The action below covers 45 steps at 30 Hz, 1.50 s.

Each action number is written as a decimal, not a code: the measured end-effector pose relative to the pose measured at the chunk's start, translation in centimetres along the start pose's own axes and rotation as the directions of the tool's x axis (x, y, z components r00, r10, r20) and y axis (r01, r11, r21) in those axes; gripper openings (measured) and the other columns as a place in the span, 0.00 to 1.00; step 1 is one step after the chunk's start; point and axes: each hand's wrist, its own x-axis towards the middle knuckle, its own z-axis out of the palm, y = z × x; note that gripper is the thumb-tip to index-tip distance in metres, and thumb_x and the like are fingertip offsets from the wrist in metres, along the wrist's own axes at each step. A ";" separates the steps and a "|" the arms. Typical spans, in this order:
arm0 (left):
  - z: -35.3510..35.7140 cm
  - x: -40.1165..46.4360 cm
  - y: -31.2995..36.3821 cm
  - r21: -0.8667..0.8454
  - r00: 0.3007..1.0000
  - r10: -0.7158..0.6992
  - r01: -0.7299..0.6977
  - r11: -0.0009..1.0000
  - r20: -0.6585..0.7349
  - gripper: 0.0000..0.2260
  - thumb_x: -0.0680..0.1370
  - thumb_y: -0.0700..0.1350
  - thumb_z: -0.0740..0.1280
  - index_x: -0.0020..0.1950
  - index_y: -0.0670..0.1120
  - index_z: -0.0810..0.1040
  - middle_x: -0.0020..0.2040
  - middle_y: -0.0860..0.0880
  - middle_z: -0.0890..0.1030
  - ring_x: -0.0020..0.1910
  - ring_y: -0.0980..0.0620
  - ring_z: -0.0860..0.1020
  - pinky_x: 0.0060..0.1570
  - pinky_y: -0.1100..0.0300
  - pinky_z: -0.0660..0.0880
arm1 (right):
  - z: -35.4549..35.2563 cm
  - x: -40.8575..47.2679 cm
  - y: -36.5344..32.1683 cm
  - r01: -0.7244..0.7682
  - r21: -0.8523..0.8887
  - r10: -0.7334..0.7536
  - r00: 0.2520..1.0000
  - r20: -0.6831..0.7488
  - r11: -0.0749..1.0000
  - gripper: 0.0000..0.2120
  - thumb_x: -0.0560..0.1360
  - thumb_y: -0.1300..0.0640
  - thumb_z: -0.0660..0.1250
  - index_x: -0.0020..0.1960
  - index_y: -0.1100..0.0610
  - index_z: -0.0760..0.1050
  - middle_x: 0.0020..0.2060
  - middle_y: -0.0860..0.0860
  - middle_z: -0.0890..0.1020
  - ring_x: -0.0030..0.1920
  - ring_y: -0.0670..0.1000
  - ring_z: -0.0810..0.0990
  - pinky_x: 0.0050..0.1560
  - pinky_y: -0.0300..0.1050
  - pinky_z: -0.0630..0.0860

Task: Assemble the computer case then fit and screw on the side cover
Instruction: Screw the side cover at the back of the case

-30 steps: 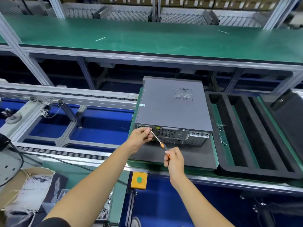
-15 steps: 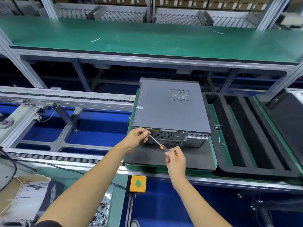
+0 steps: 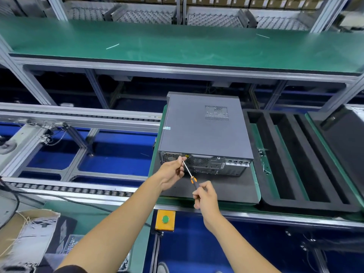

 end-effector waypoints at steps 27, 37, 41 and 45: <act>1.1 2.5 -0.2 0.306 0.975 0.166 -0.114 0.945 -0.149 0.13 0.85 0.49 0.62 0.50 0.45 0.85 0.38 0.50 0.72 0.34 0.56 0.68 0.33 0.64 0.69 | 3.8 0.4 0.8 -0.040 0.075 0.040 0.999 0.006 0.996 0.10 0.81 0.66 0.56 0.43 0.55 0.65 0.36 0.54 0.77 0.28 0.44 0.73 0.24 0.39 0.63; 1.3 2.3 0.0 0.398 0.962 0.219 -0.139 0.907 -0.163 0.14 0.84 0.50 0.63 0.48 0.45 0.85 0.36 0.50 0.73 0.32 0.56 0.69 0.32 0.65 0.69 | 4.6 0.3 0.6 -0.097 0.151 0.098 0.995 -0.002 0.984 0.08 0.82 0.65 0.58 0.44 0.58 0.68 0.35 0.56 0.77 0.23 0.44 0.69 0.24 0.39 0.64; 0.7 2.1 -0.1 0.428 0.949 0.260 -0.164 0.889 -0.176 0.13 0.82 0.52 0.66 0.49 0.45 0.86 0.32 0.53 0.74 0.30 0.58 0.70 0.32 0.66 0.70 | 5.3 0.3 0.6 -0.168 0.277 0.168 0.986 0.024 0.946 0.09 0.80 0.66 0.60 0.42 0.57 0.69 0.32 0.55 0.78 0.24 0.48 0.65 0.23 0.41 0.62; 0.0 1.9 -0.2 0.483 0.952 0.280 -0.191 0.855 -0.120 0.11 0.82 0.52 0.67 0.50 0.48 0.87 0.32 0.53 0.75 0.31 0.58 0.70 0.33 0.66 0.71 | 5.8 0.3 0.6 -0.208 0.347 0.216 0.976 0.014 0.915 0.05 0.78 0.67 0.62 0.49 0.58 0.68 0.35 0.55 0.73 0.24 0.47 0.61 0.23 0.40 0.60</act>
